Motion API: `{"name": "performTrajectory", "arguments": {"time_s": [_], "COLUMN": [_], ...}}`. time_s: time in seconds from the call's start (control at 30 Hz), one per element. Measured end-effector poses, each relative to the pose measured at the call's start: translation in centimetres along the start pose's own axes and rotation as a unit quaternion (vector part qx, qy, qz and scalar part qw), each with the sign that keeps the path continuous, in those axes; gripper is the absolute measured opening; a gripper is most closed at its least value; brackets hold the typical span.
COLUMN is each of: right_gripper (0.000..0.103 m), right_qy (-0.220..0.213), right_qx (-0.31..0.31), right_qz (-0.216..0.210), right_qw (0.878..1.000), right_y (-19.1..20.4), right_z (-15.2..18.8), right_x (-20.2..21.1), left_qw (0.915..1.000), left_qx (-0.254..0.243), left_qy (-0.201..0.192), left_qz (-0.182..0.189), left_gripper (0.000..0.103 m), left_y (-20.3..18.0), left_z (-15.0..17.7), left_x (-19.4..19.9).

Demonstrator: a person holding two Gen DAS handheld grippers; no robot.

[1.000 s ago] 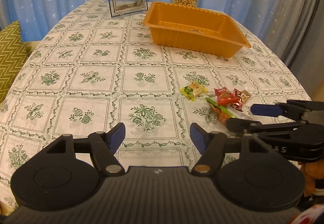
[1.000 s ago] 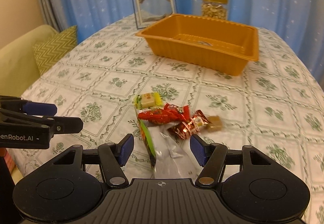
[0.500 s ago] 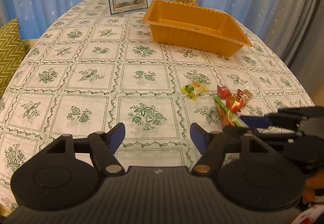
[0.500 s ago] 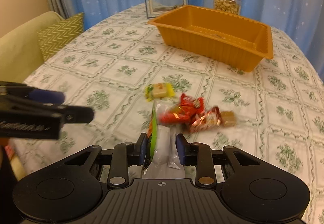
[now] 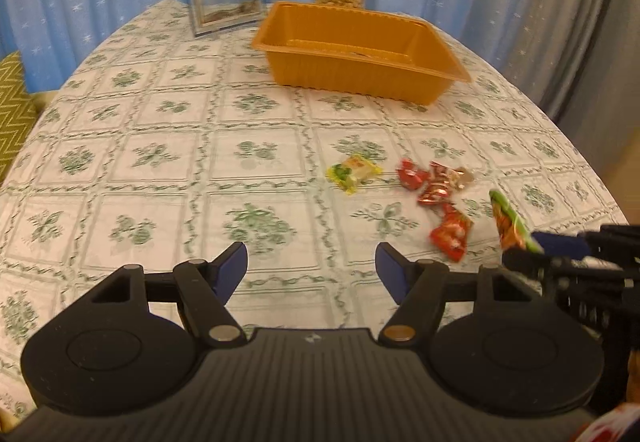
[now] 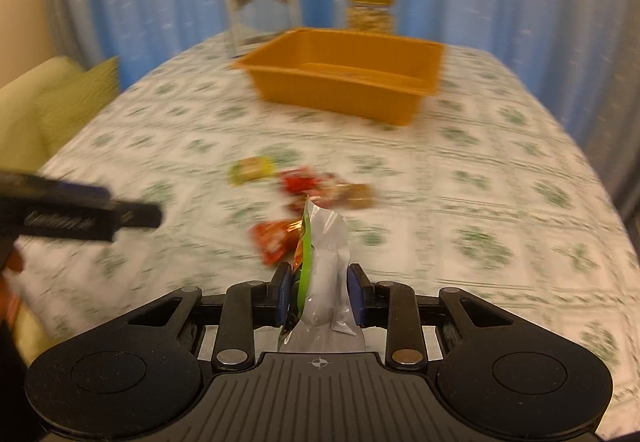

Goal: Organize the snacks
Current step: 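Close the right tool on the clear wrapper with the green strip, then grasp the red candy packet with the left tool while the right tool holds the wrapper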

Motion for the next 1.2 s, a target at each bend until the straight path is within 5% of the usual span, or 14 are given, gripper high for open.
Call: {"name": "performTrajectory", "arguments": {"time_s": [0.4,0.7,1.2], "right_gripper": [0.031,0.034,0.034], "right_qy": [-0.007,-0.011,-0.017], "right_qx": [-0.066,-0.081,-0.091], "right_qz": [0.061,0.056,0.056], "right_qw": [0.996,0.995,0.994], "right_y": [-5.1,-6.0,-6.1], "right_z": [0.3,0.4,0.4], "right_x": [-0.9,-1.4,-1.4], "left_qw": [0.9889,0.9789,0.9776], "left_qx": [-0.116,-0.172,-0.181], "left_qy": [-0.003,0.008,0.008], "left_qz": [0.092,0.110,0.107], "left_gripper": [0.064,0.044,0.023], "left_y": [-6.4,-9.2,-9.8], "left_z": [-1.3,-1.6,-1.3], "left_x": [-3.2,-6.1,-6.0]}}
Point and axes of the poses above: each gripper's, at about its wrist camera, not at the fingertips, and x roughly against the way its jaws point, y to its left, z to its underside, the point moved 7 cm from there along -x, roughly the way its jaws point, and after that the axes turned 4 degrees about -x, right-handed, at the moved point
